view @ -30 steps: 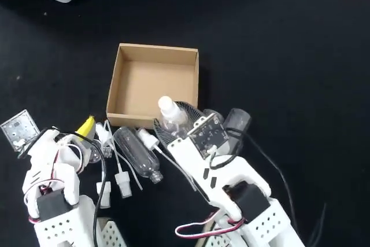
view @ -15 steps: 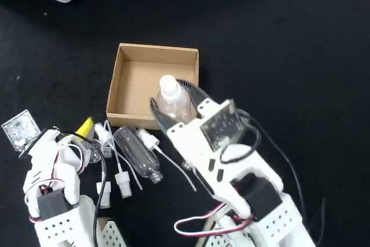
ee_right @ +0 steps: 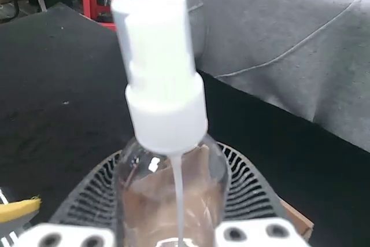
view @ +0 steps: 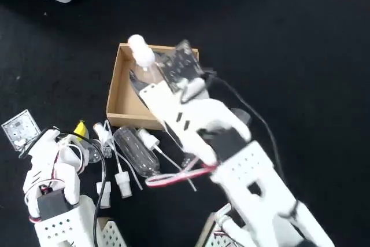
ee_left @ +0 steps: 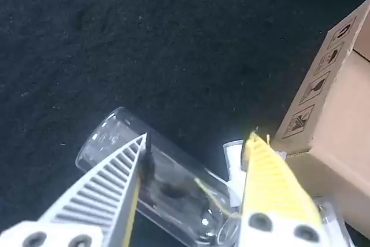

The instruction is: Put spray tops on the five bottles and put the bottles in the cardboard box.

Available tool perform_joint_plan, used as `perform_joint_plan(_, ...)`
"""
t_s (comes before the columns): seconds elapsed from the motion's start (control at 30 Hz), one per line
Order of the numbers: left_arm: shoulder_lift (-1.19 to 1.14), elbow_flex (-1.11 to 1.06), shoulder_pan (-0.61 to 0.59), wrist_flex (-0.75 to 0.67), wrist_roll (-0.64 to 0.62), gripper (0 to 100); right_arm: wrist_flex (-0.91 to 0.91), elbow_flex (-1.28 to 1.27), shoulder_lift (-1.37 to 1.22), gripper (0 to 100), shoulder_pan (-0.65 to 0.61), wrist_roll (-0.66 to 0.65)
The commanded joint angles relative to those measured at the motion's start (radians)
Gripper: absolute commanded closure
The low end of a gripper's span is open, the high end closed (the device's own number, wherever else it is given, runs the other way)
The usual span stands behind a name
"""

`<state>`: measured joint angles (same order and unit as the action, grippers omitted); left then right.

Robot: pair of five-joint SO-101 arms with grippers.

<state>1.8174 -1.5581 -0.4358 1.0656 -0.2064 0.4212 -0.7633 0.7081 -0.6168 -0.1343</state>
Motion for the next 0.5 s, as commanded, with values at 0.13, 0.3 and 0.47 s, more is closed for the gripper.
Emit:
perform_joint_plan(0.13,0.008,0.008,-0.001,-0.023,0.009,75,-0.249,0.073,-0.213,94.5,0.035,-0.003)
perform_joint_plan(0.3,0.008,0.008,-0.001,-0.021,0.011,75,-0.371,0.074,-0.317,94.5,0.035,-0.003)
perform_joint_plan(0.47,0.008,0.008,0.001,-0.021,0.011,75,-0.488,0.074,-0.423,94.5,0.035,-0.003)
